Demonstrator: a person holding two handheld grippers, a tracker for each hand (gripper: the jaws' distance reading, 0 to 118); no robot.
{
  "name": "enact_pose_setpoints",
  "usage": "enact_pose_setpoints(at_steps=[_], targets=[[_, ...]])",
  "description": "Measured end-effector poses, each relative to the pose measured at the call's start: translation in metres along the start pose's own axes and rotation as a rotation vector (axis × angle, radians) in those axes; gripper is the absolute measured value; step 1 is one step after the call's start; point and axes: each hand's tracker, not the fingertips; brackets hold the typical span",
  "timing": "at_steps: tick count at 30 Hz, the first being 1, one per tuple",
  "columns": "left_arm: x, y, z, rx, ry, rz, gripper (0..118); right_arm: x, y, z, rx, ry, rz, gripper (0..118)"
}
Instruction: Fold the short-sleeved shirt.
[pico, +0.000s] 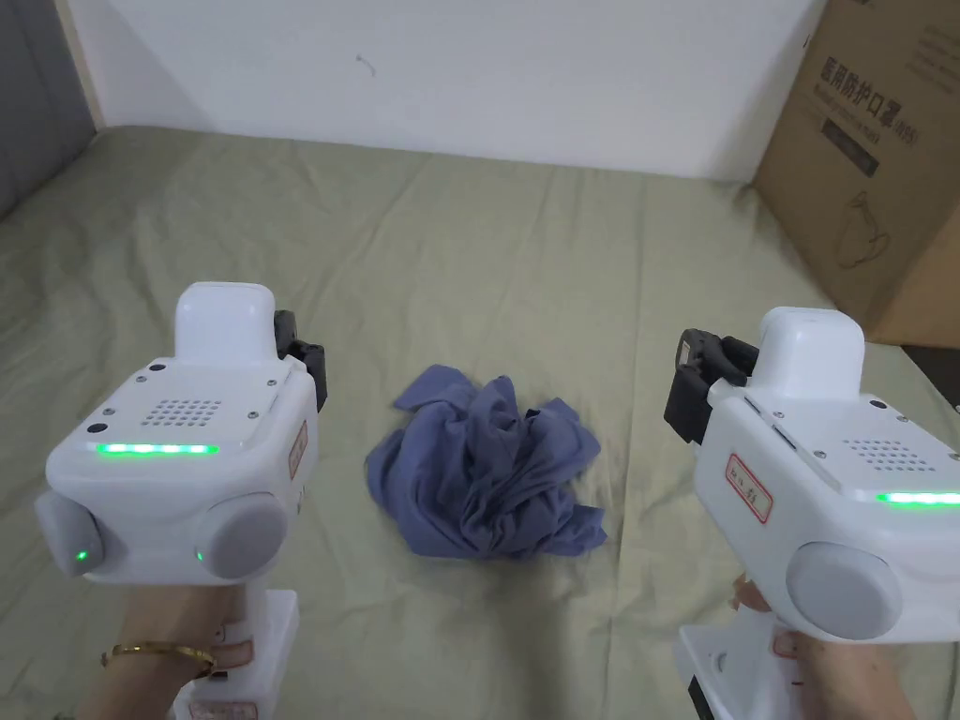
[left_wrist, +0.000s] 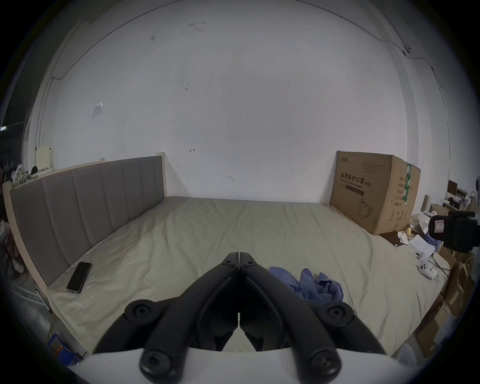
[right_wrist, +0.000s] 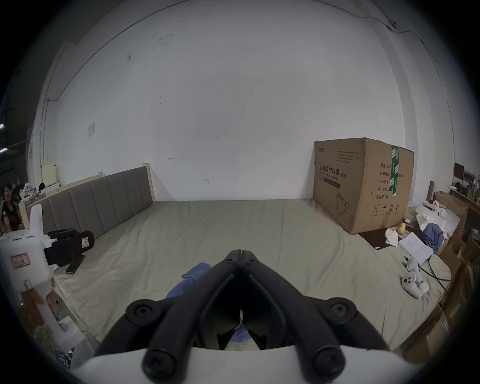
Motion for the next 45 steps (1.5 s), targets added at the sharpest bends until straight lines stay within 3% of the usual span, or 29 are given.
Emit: enact_pose_setpoints(at_steps=[3,4,7,8,14,21,26,29,31,33,35,39,45], targets=[[0.003,0.004,-0.011,-0.056,-0.033,0.013,0,0.001,-0.003,-0.006,-0.015,0.002,0.0,0],[0.003,0.007,-0.019,-0.083,-0.039,0.03,9,0.001,-0.004,-0.008,-0.021,0.002,0.003,0],[0.002,0.012,-0.051,-0.202,-0.053,0.088,102,0.0,-0.007,-0.015,-0.041,0.007,0.018,0],[0.002,0.013,-0.063,-0.255,-0.067,0.101,114,0.0,-0.007,-0.016,-0.047,0.007,0.025,0],[0.005,-0.003,-0.141,-0.586,-0.125,0.22,114,0.001,-0.013,-0.028,-0.079,0.019,0.041,0],[0.021,-0.063,-0.204,-0.837,0.017,0.03,114,0.004,-0.029,-0.048,-0.188,0.037,0.073,0],[0.029,-0.091,-0.222,-0.894,-0.021,0.062,110,0.009,-0.042,-0.064,-0.23,0.025,0.078,0],[0.033,-0.103,-0.235,-0.944,-0.026,0.058,91,0.012,-0.045,-0.07,-0.252,0.022,0.058,0],[0.037,-0.105,-0.235,-0.923,-0.006,0.047,86,0.013,-0.046,-0.071,-0.253,0.022,0.052,0],[0.037,-0.104,-0.239,-0.894,-0.036,-0.007,56,0.014,-0.046,-0.073,-0.254,0.022,0.048,0],[0.042,-0.103,-0.235,-0.858,-0.008,-0.12,6,0.015,-0.047,-0.075,-0.259,0.021,0.045,0],[0.04,-0.102,-0.223,-0.821,-0.017,-0.12,3,0.018,-0.048,-0.072,-0.252,0.009,0.027,0],[0.024,-0.066,-0.197,-0.707,-0.063,-0.007,3,0.023,-0.042,-0.067,-0.246,-0.001,0.042,0]])
